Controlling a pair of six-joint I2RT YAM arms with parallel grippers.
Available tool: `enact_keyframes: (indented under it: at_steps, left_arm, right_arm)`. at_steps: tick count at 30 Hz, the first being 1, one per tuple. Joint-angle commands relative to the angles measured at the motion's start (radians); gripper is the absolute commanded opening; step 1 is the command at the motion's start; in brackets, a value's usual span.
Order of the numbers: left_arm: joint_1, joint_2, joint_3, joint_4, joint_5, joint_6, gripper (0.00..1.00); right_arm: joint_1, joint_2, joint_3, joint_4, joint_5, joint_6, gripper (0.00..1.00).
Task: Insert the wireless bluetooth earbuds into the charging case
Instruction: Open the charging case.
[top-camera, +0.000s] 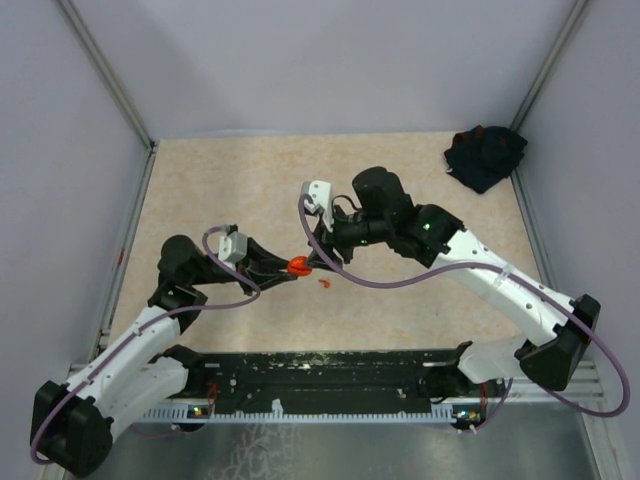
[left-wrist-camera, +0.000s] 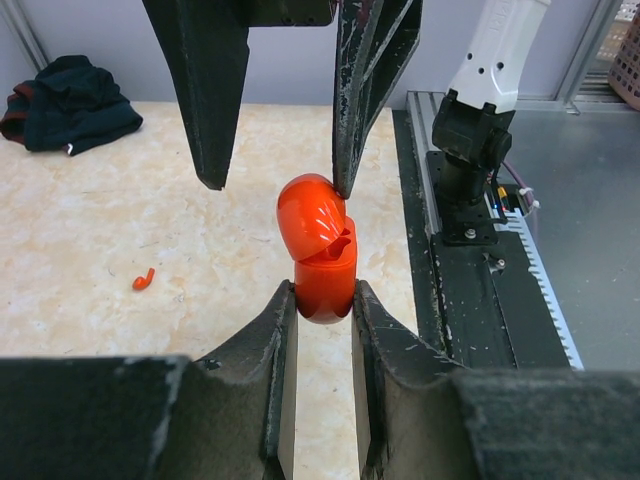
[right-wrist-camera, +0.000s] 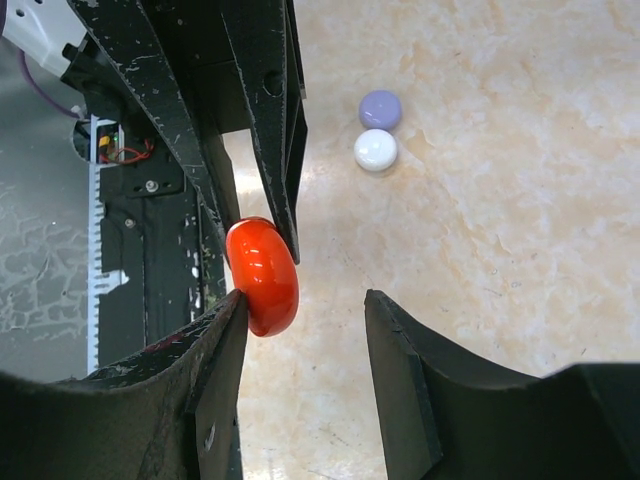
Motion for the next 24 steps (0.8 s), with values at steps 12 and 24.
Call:
enact_keyframes:
  at_steps: [12,24]
  left_arm:
    - [-0.022,-0.027,0.011,0.004,0.052,0.047,0.00]
    - [-0.022,-0.033,0.007,-0.021,-0.044,0.053,0.00]
  right_arm:
    - [-0.015,-0.024,0.001,0.092,0.087,0.019,0.50]
    - [-0.033,-0.133,-0.088,0.214,-0.009,0.077,0.51]
